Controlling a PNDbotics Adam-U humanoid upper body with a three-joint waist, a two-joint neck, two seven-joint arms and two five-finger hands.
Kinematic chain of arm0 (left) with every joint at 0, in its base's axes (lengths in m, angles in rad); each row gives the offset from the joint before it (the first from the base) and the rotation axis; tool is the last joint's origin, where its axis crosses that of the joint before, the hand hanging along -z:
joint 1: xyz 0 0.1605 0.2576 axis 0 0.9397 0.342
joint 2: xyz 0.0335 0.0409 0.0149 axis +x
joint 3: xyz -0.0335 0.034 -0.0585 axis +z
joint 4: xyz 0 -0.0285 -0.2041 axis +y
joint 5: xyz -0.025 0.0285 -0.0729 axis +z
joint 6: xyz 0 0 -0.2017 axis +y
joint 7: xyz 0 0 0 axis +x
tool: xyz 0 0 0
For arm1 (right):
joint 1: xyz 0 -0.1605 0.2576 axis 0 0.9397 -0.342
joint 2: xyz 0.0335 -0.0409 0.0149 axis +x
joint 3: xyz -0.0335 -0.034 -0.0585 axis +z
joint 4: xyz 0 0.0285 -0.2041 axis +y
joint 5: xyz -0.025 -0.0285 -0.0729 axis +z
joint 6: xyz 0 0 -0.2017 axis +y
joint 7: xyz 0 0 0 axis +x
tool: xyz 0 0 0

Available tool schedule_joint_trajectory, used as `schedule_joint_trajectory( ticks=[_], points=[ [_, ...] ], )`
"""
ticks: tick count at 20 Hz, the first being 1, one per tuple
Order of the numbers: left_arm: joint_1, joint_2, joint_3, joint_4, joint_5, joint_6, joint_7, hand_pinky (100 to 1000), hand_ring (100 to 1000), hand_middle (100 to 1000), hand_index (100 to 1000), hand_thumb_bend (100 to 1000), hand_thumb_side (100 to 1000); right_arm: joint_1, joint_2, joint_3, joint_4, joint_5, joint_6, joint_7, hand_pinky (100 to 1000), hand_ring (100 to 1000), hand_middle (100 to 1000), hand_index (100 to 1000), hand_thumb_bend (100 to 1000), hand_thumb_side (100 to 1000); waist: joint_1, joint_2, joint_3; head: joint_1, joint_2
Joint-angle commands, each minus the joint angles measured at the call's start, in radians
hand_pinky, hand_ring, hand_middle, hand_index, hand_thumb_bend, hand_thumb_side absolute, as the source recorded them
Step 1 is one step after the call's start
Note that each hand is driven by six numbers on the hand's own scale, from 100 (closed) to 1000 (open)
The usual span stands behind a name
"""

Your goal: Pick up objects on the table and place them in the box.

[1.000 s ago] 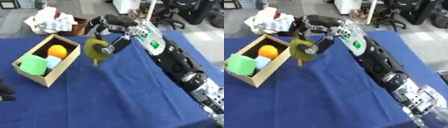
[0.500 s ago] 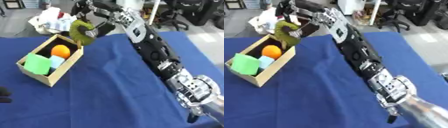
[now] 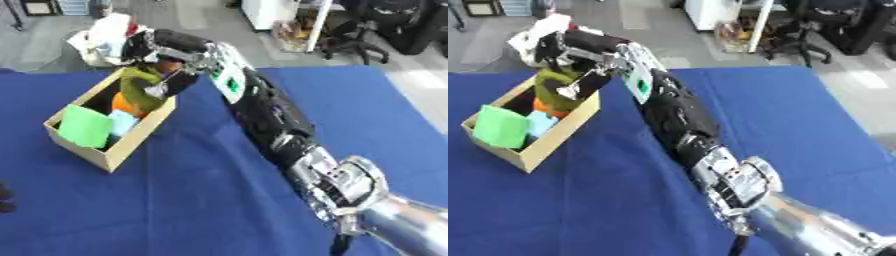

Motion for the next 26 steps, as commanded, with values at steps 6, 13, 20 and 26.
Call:
schedule_joint_trajectory(
  ticks=[6,13,20,26],
  points=[
    [-0.018,-0.004,-0.009,-0.017,0.008,0.0,-0.011,613,648,602,803,100,855,-0.015,0.013,-0.047,0.021,0.189,-0.029,-0.217,812,787,778,709,100,202,0.002,0.001,0.015,-0.02,-0.022],
    [-0.019,-0.005,-0.01,-0.019,0.01,0.001,-0.011,612,648,601,802,100,852,-0.009,0.017,-0.043,0.051,0.325,0.048,-0.387,823,806,843,1000,100,199,0.0,-0.001,0.014,-0.016,-0.026],
    [-0.018,-0.005,-0.01,-0.019,0.01,0.001,-0.01,612,647,601,802,100,852,-0.014,0.016,-0.034,0.058,0.382,0.1,-0.495,842,830,877,1000,100,198,-0.001,-0.003,0.01,-0.013,-0.028],
    [-0.019,-0.006,-0.01,-0.019,0.01,0.001,-0.01,612,647,601,802,100,851,-0.016,0.018,-0.026,0.068,0.408,0.094,-0.496,857,849,906,1000,100,198,-0.002,-0.003,0.009,-0.012,-0.028]
  ],
)
